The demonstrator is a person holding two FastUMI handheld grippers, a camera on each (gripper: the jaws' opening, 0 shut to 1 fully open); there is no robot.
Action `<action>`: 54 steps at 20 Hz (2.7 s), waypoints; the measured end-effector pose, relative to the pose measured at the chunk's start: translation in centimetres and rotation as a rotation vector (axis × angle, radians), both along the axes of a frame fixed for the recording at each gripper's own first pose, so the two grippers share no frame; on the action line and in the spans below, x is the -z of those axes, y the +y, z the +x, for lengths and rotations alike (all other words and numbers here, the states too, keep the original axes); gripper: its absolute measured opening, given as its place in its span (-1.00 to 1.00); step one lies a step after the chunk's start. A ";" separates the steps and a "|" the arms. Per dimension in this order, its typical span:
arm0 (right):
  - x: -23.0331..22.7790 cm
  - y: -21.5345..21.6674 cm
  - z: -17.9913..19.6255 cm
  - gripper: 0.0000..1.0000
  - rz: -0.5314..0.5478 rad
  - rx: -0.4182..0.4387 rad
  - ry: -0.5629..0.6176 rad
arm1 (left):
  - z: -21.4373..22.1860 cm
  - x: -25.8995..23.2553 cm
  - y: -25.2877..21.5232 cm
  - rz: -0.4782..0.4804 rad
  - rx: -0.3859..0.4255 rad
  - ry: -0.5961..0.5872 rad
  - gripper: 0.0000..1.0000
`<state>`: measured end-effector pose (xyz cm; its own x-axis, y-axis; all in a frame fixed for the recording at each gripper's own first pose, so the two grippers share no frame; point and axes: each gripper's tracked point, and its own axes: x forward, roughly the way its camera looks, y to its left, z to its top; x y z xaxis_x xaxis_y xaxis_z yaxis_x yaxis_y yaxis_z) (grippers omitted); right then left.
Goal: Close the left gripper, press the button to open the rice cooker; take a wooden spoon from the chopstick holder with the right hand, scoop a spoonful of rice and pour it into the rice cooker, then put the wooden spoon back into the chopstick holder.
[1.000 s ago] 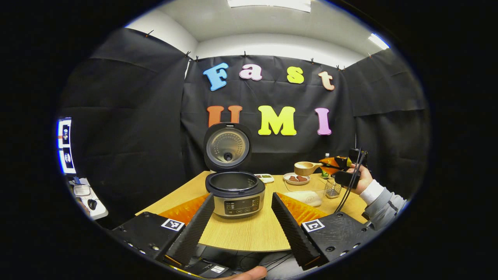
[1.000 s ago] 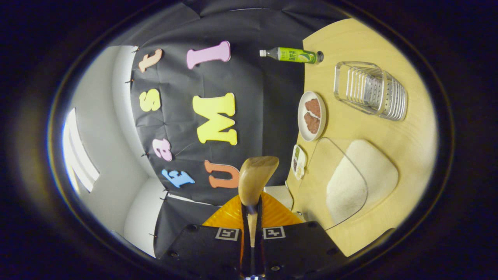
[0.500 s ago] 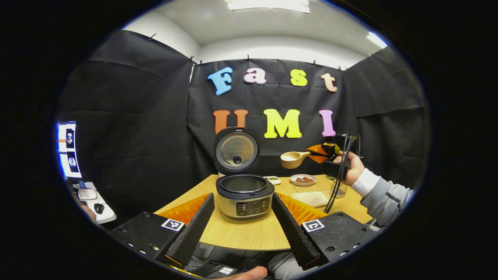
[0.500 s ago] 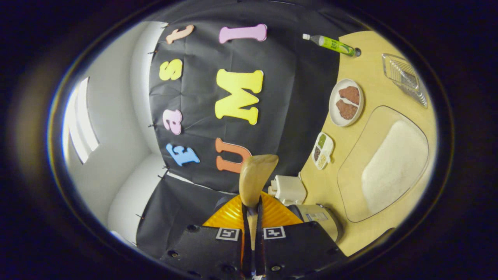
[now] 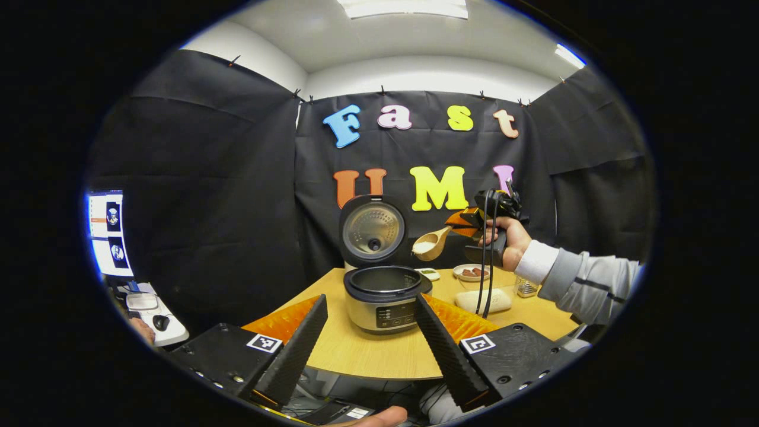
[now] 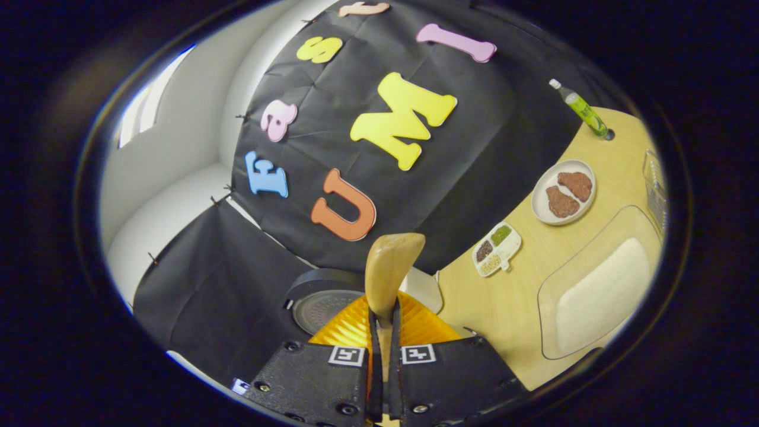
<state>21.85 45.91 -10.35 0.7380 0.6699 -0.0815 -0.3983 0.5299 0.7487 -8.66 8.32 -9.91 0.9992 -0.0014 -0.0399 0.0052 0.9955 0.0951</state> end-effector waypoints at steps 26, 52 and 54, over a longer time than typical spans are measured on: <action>-3.1 8.2 -7.8 -0.82 -0.676 -0.008 -0.798 | -0.1 0.8 2.3 -0.006 -0.039 0.012 0.89; -5.3 -10.9 -1.7 -0.81 -0.777 0.317 -0.699 | 0.0 -0.3 -0.4 0.054 0.029 0.000 0.89; -5.8 -13.8 -0.7 -0.82 -0.781 0.361 -0.685 | 0.3 -0.4 -1.1 0.056 0.039 0.001 0.90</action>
